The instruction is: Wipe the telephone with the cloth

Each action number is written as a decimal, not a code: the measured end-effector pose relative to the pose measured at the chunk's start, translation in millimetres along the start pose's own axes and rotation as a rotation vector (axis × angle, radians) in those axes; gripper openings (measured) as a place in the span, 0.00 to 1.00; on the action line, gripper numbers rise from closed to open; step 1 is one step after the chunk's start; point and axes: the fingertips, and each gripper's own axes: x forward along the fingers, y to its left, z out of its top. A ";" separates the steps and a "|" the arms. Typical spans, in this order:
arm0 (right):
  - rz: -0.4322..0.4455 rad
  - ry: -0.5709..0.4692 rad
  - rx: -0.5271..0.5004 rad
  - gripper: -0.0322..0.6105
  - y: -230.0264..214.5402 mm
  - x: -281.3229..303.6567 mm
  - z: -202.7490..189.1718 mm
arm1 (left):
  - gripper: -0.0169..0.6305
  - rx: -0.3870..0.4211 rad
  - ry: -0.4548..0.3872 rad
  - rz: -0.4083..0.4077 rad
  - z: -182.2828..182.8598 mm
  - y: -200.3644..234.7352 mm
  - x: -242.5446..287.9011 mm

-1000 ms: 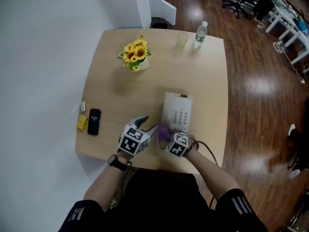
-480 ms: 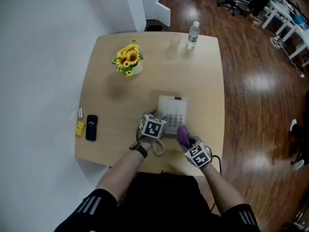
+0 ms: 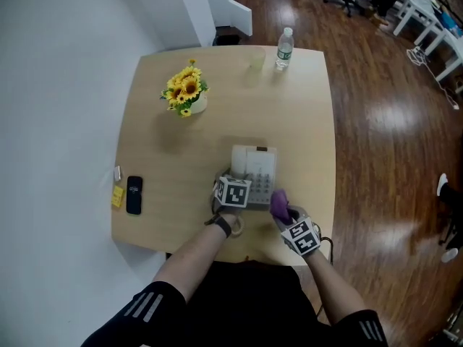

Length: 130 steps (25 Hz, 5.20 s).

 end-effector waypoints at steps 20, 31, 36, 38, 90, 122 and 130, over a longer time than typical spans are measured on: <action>0.015 0.020 0.035 0.27 -7.8 1.3 -10.9 | 0.37 -0.138 -0.039 -0.027 -2.7 0.8 7.7; 0.001 0.010 0.062 0.27 -9.9 1.5 -12.5 | 0.35 -0.129 -0.062 -0.134 -1.8 2.7 -10.4; -0.005 -0.016 0.072 0.27 -11.1 0.6 0.8 | 0.35 -0.146 -0.116 -0.217 8.2 -1.7 -32.5; -0.011 -0.041 0.071 0.27 -13.5 -2.0 10.0 | 0.34 -0.158 -0.147 -0.263 13.9 -4.1 -43.8; -0.061 -0.551 -0.970 0.25 204.2 -210.7 325.8 | 0.34 0.009 -0.959 -1.436 88.1 -2.9 -432.5; 0.056 -0.458 -0.913 0.25 222.7 -191.7 292.9 | 0.34 0.085 -1.127 -1.446 116.4 5.9 -491.2; 0.147 -0.358 -0.916 0.25 235.0 -161.6 258.2 | 0.34 0.070 -1.118 -1.429 115.3 6.6 -487.6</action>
